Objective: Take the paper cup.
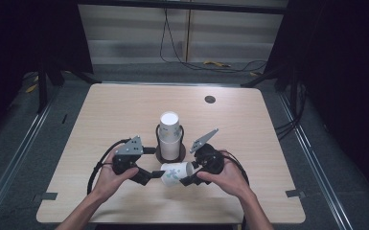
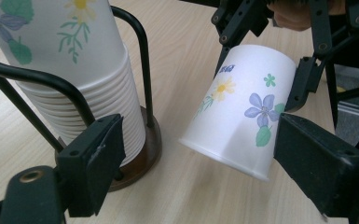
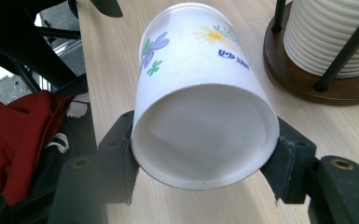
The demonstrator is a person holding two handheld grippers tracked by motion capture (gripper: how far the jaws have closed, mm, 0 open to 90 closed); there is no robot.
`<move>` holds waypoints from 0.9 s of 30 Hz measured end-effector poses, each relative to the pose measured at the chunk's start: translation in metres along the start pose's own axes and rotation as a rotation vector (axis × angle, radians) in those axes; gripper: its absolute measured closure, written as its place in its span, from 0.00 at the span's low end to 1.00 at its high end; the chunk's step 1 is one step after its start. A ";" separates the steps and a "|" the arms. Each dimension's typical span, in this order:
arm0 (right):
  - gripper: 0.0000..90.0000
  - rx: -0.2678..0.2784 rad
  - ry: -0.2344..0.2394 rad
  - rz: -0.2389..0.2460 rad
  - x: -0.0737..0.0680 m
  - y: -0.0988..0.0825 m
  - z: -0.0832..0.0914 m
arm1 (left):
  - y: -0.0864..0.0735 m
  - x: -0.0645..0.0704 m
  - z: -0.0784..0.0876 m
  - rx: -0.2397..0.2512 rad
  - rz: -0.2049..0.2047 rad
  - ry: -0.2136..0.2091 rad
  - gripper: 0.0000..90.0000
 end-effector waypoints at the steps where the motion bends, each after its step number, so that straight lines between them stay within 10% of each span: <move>1: 0.41 -0.001 0.001 0.000 0.000 -0.001 0.000 | 0.000 -0.001 0.001 0.007 0.006 -0.004 0.17; 11: 0.41 0.089 0.027 -0.015 0.005 0.000 0.008 | 0.004 -0.001 0.006 0.092 0.078 -0.055 0.17; 27: 0.41 0.201 0.021 0.000 0.007 0.007 0.017 | 0.006 -0.002 0.011 0.138 0.052 -0.034 0.17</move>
Point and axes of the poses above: each handheld gripper's, and its own axes: z roughly backward along the jaws, y roughly out of its top, x roughly to its right, the point moved 6 cm from there along -z, roughly forward along the jaws, and after that the axes turned 6 degrees about x, right-handed, at the moved point
